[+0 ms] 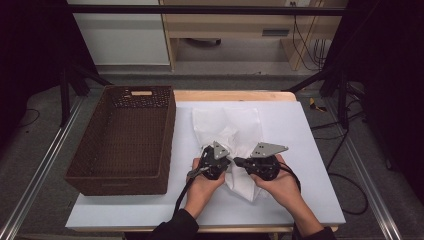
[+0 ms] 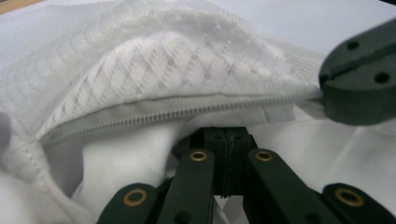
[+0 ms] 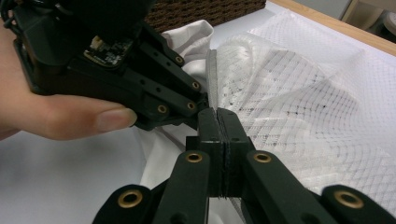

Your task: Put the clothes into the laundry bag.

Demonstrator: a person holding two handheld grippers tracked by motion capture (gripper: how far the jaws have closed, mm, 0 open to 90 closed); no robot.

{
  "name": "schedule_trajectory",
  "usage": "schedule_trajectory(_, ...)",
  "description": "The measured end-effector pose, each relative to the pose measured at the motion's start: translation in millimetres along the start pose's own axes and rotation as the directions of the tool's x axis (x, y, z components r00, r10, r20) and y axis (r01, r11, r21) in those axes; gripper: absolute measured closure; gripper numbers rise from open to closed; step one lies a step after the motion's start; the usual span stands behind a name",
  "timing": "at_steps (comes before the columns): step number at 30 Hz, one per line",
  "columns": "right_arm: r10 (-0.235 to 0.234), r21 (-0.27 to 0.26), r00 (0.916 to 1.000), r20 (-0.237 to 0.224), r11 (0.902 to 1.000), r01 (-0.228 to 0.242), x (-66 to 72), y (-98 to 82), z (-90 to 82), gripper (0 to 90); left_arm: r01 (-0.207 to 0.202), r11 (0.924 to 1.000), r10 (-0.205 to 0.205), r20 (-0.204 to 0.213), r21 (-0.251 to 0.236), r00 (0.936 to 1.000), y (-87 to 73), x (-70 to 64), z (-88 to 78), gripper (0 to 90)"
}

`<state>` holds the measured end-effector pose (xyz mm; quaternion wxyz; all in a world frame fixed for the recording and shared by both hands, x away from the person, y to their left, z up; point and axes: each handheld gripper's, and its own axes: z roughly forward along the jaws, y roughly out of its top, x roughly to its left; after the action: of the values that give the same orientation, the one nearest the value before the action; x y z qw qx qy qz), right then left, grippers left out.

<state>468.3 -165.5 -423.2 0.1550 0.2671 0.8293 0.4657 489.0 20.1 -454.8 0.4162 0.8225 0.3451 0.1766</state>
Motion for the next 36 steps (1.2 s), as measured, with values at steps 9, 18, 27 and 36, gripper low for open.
schedule_trajectory(9,-0.008,0.009,0.9999,-0.008,0.9999,0.008,1.2,-0.5,1.2,90.0,0.005,0.9995,-0.006,-0.025,-0.030,0.9997,5.1,3.8,9.8,90.0)
schedule_trajectory(18,-0.005,-0.002,0.9999,-0.015,1.0000,0.005,2.2,0.8,-0.2,90.0,0.021,0.9985,-0.023,-0.021,-0.051,0.9995,10.1,8.8,12.8,90.0)
schedule_trajectory(27,-0.005,-0.021,0.9997,-0.023,0.9998,0.004,3.1,3.5,-5.2,90.0,0.013,0.9976,-0.014,-0.019,-0.067,0.9997,15.9,9.3,13.6,90.0)
schedule_trajectory(36,0.002,-0.022,0.9999,-0.010,0.9997,-0.003,-0.7,1.9,-7.7,90.0,0.005,0.9969,-0.006,-0.020,-0.078,0.9998,16.2,10.3,22.1,90.0)
